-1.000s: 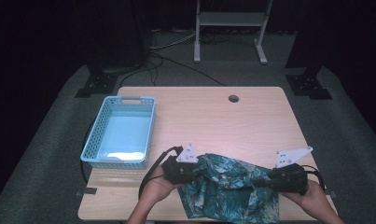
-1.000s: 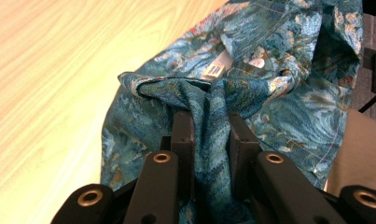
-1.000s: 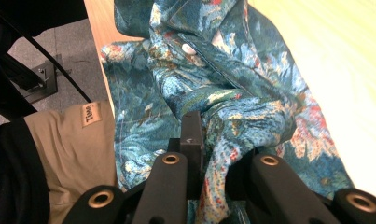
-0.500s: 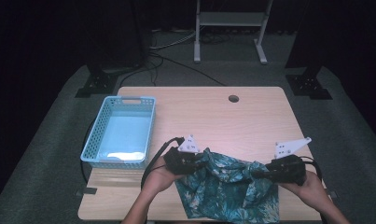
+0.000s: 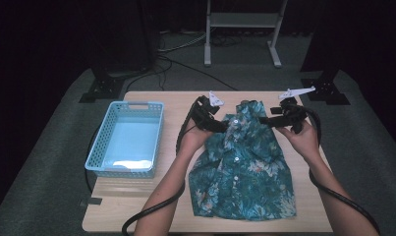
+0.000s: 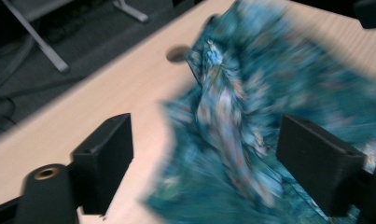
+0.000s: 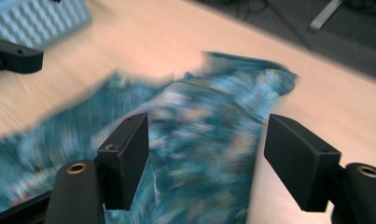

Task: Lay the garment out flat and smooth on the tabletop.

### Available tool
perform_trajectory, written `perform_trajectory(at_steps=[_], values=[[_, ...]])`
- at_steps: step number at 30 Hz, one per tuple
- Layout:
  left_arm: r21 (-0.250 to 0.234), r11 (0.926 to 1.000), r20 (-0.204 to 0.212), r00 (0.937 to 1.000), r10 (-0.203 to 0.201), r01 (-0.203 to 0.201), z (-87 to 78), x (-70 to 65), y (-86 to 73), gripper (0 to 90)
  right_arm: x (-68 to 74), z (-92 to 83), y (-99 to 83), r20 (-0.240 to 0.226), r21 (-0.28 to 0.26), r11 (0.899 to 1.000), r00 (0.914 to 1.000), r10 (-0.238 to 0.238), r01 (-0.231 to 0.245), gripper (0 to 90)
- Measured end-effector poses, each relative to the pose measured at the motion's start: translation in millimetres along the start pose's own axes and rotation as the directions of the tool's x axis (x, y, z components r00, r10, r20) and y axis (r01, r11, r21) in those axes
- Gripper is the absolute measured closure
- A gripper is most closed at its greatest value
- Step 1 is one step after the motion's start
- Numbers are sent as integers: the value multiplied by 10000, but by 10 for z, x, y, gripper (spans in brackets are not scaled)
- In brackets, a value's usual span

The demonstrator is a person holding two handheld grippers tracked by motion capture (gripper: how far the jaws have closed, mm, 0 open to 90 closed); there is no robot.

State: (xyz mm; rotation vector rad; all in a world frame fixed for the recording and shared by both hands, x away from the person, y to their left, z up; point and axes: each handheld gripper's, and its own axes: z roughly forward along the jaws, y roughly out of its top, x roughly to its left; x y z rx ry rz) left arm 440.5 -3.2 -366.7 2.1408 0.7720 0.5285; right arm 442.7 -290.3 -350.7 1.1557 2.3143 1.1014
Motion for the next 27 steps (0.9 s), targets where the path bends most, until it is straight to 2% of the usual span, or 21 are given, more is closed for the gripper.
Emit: perform_trajectory(at_steps=[4, 6, 7, 8, 9, 12, 16, 20, 22, 27], values=[[712, 9975, 672, 9977, -74, 26, 248, -135, -331, 181, 15, 249, -355, -182, 1023, 9945, 9996, -204, 221, 312], [998, 9950, 843, 9964, -121, 36, 344, -203, -475, 181, 44, 349, -545, -162, 1463, 9888, 9995, -284, 305, 312], [1103, 9939, 960, 9952, -192, 86, 383, -231, -537, 179, 67, 433, -714, -405, 1828, 9821, 9984, -388, 455, 316], [1225, 9924, 1057, 9942, -200, 69, 421, -254, -591, 165, 84, 468, -785, -411, 2061, 9770, 9980, -480, 555, 316], [1368, 9906, 1062, 9942, -174, 28, 453, -276, -637, 165, 84, 468, -785, -411, 2061, 9770, 9980, -480, 555, 316], [1551, 9879, 1192, 9927, -197, 10, 512, -321, -734, 163, 131, 530, -946, -426, 2347, 9686, 9964, -738, 818, 317], [1731, 9846, 1269, 9919, 16, -237, 535, -372, -803, 163, 175, 533, -1044, -477, 2261, 9699, 9955, -818, 905, 315], [1891, 9817, 1349, 9909, -28, -230, 536, -400, -866, 162, 214, 536, -1092, -393, 2096, 9725, 9946, -957, 1019, 292], [1863, 9824, 1348, 9908, -134, -120, 527, -401, -894, 125, 226, 528, -1107, -411, 2032, 9736, 9944, -973, 1037, 292], [1881, 9819, 1459, 9893, -49, -229, 468, -418, -939, 111, 263, 494, -1169, -494, 1759, 9779, 9932, -1057, 1128, 291]])
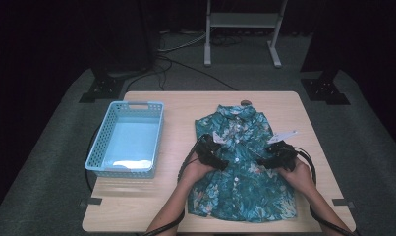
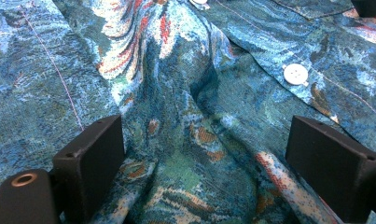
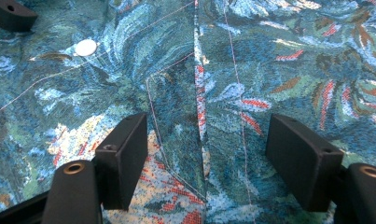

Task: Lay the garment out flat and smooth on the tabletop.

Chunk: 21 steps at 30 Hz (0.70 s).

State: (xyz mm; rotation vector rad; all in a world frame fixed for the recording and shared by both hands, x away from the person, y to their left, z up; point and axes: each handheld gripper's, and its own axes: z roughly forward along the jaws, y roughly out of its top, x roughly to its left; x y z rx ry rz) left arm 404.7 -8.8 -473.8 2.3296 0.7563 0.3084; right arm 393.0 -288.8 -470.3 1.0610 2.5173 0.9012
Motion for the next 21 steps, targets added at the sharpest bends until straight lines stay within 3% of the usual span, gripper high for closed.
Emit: perform_trajectory(at_steps=[21], values=[[326, 9983, 426, 9980, 470, -484, -277, -103, -282, 108, 235, -120, -164, -674, -133, 9966, 9943, -822, 814, 288]])
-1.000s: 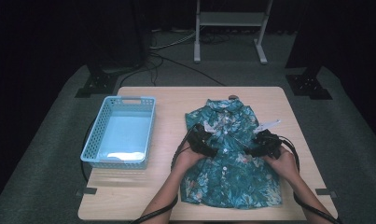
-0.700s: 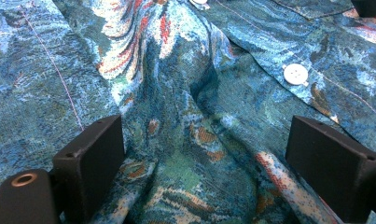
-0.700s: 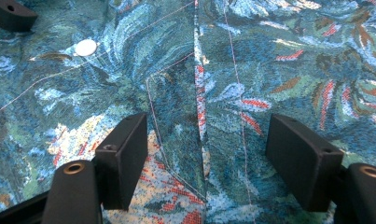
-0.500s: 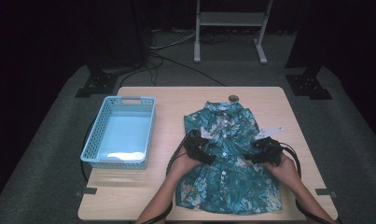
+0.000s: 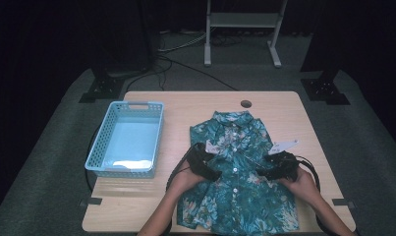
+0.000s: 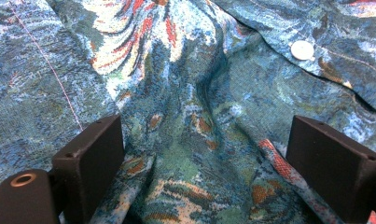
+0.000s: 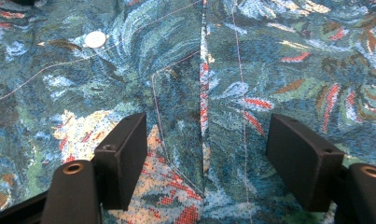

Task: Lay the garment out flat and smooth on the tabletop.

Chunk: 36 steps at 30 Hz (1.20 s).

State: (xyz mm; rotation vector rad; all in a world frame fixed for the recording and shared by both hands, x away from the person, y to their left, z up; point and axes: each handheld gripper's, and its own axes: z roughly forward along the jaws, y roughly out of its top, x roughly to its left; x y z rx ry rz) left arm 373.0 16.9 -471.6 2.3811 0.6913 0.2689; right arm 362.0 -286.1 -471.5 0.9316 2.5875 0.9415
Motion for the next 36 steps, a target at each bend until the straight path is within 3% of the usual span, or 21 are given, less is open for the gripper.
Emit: perform_trajectory(at_steps=[16, 36], values=[[227, 9993, 407, 9987, 301, -311, -165, -125, -167, 106, 103, -109, -115, -488, 143, 9979, 9968, -630, 637, 288], [20, 9981, 551, 9966, 610, -612, -347, -436, -419, 107, 351, -262, -309, -873, 56, 9944, 9906, -1051, 1060, 288]])
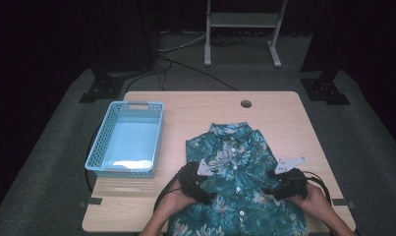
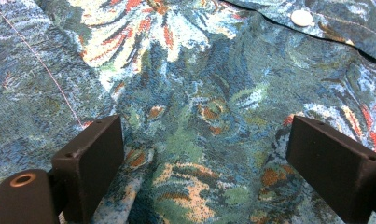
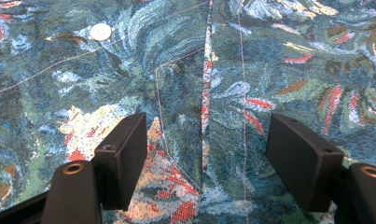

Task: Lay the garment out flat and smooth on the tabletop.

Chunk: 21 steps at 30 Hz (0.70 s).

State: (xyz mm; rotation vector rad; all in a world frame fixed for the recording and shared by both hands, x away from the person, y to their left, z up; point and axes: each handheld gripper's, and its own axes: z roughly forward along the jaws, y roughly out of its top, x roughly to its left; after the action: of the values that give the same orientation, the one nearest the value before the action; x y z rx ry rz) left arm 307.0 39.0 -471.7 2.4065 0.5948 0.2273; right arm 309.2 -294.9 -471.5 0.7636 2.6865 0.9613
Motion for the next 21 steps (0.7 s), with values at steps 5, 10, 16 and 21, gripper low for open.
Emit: perform_trajectory(at_steps=[5, 10, 16, 21], values=[[-34, 10000, 57, 9999, 89, -89, -34, -80, -47, 107, 74, -30, -34, -111, 16, 9999, 9999, -115, 116, 288], [0, 9998, 153, 9997, 214, -215, -67, -152, -83, 107, 147, -63, -54, -202, 198, 9996, 9996, -221, 225, 288], [154, 9995, 384, 9989, 269, -275, -108, -212, -104, 107, 220, -91, -56, -307, 457, 9983, 9989, -341, 355, 288], [-79, 9998, 267, 9994, 210, -208, -168, -176, -48, 120, 216, -144, 35, -654, 814, 9964, 9977, -168, 221, 325]])
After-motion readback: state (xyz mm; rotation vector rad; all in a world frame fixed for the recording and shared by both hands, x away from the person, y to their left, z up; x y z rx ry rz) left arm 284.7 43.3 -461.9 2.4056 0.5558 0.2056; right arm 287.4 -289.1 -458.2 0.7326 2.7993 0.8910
